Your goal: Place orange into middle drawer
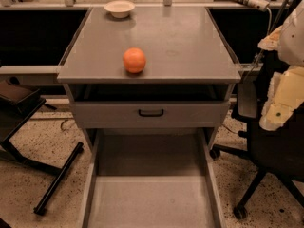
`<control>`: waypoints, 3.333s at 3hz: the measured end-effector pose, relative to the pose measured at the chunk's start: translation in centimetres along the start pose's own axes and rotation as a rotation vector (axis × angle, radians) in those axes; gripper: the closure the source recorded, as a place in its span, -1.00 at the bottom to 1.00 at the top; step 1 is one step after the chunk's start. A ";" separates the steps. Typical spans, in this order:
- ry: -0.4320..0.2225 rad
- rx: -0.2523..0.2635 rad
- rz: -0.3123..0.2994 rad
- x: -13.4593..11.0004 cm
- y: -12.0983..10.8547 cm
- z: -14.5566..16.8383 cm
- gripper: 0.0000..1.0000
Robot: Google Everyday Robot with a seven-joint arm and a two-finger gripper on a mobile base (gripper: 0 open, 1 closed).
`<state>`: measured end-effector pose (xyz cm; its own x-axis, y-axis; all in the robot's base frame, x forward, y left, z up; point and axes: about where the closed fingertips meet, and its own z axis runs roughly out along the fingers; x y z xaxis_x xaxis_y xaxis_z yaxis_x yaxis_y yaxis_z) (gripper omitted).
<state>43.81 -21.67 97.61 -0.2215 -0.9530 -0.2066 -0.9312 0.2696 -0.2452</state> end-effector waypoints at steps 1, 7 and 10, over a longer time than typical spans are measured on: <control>0.000 0.000 0.000 0.0 0.0 0.0 -1.00; -0.235 0.097 -0.013 -16.5 -13.4 9.9 -1.00; -0.303 -0.027 -0.110 -24.8 -15.1 17.6 -1.00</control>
Offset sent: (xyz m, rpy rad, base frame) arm 0.0372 0.0350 -0.0001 0.1091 -0.1190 0.0091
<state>68.48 0.29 89.81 -0.0262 -0.8907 -0.4538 -0.9530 0.1593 -0.2578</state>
